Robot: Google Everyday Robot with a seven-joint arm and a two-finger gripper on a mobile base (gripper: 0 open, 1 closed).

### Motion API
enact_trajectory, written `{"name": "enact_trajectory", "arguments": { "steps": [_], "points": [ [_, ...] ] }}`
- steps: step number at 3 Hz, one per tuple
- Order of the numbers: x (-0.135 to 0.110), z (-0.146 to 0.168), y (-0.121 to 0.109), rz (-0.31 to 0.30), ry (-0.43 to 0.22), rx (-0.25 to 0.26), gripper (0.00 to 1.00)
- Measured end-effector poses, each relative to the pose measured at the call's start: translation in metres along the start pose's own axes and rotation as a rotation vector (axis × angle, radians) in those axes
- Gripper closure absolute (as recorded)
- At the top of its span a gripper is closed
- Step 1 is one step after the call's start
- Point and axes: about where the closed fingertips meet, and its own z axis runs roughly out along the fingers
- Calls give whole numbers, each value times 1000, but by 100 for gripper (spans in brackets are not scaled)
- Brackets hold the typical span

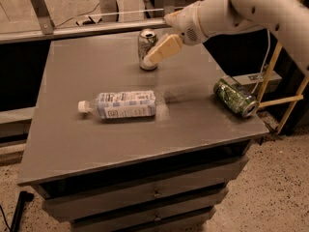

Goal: Knock 7up can over

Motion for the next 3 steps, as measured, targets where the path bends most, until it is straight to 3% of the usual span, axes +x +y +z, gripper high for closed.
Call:
{"name": "enact_trajectory", "arguments": {
  "steps": [2,3],
  "points": [
    [-4,40,-14,73,-189,20,0],
    [1,52,-19,107,-232,34,0]
  ]
}}
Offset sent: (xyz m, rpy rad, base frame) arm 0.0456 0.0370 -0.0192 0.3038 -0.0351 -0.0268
